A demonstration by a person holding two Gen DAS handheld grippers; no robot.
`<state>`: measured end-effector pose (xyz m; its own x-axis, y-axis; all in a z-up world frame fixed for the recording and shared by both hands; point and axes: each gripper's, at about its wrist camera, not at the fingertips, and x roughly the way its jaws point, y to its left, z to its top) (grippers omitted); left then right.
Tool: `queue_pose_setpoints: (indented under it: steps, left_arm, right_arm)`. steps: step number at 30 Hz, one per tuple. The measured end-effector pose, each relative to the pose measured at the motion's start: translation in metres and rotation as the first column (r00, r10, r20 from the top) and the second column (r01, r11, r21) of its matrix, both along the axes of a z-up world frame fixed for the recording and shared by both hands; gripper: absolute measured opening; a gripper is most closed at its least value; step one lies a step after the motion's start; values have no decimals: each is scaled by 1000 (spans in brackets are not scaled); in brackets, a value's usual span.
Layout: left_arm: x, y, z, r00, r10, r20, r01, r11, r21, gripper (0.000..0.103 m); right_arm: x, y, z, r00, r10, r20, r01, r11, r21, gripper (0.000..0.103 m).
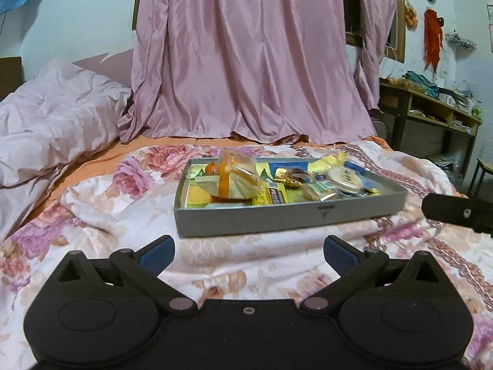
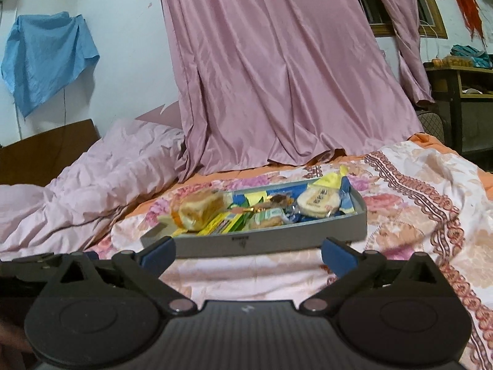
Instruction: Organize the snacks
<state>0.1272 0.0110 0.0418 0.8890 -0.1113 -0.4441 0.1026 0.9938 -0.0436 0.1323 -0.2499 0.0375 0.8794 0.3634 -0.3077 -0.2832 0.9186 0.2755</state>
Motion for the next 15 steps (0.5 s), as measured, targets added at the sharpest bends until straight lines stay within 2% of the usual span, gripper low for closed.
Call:
queue_pose_setpoints:
  steps: [15]
  left_arm:
    - [-83, -18, -1, 999, -54, -8, 54, 999, 8, 102]
  right_arm:
    - [-82, -11, 2, 1000, 11, -4, -11, 1000, 13, 103]
